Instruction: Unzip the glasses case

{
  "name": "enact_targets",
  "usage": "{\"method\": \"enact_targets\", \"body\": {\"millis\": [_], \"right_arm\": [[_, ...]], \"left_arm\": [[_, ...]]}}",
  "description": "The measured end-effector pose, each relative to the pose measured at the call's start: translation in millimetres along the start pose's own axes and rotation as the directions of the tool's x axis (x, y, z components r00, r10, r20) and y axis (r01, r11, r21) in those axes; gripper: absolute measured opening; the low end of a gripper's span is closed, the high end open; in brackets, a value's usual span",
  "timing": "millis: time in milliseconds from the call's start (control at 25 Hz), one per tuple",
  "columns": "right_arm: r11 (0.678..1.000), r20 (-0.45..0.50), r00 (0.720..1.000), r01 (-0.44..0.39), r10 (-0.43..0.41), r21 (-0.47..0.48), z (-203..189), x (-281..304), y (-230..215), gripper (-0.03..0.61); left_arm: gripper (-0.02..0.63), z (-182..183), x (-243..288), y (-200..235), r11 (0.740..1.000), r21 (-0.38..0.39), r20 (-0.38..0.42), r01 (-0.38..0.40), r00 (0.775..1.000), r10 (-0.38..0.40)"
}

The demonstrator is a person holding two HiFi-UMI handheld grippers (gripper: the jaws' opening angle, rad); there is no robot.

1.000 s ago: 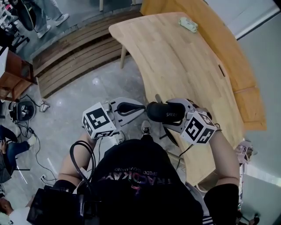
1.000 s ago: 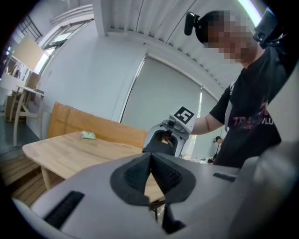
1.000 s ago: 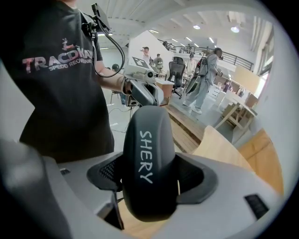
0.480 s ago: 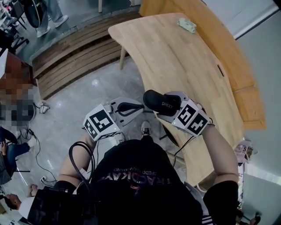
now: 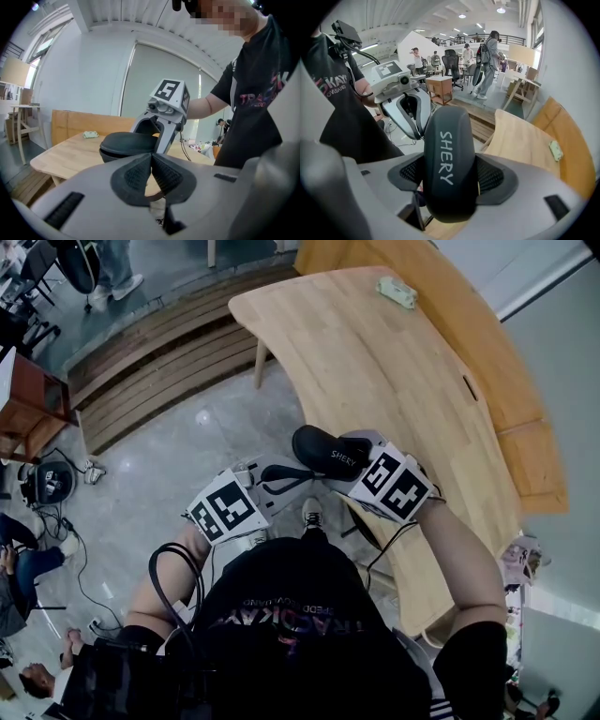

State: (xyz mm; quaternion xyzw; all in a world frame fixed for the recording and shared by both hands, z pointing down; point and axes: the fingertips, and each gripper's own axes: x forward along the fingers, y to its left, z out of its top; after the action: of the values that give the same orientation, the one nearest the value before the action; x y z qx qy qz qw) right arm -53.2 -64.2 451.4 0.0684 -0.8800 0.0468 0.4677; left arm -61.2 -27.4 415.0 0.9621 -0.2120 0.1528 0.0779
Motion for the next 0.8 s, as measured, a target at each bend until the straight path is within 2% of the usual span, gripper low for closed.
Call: {"method": "enact_targets", "body": {"millis": [480, 640, 800], "right_arm": [[0.999, -0.055, 0.998, 0.02, -0.023, -0.05, 3, 14, 4, 0.341], [0.998, -0.058, 0.998, 0.017, -0.02, -0.055, 1, 15, 6, 0.341], [1.0, -0.031, 0.999, -0.007, 0.006, -0.009, -1, 12, 11, 0.341]], "left_arm": [[0.015, -14, 11, -8, 0.997, 0.072, -0.09, -0.009, 0.996, 0.015], [0.015, -16, 11, -10, 0.998, 0.066, -0.092, -0.014, 0.996, 0.02], [0.015, -12, 6, -13, 0.996, 0.085, -0.067, -0.014, 0.998, 0.02]]}}
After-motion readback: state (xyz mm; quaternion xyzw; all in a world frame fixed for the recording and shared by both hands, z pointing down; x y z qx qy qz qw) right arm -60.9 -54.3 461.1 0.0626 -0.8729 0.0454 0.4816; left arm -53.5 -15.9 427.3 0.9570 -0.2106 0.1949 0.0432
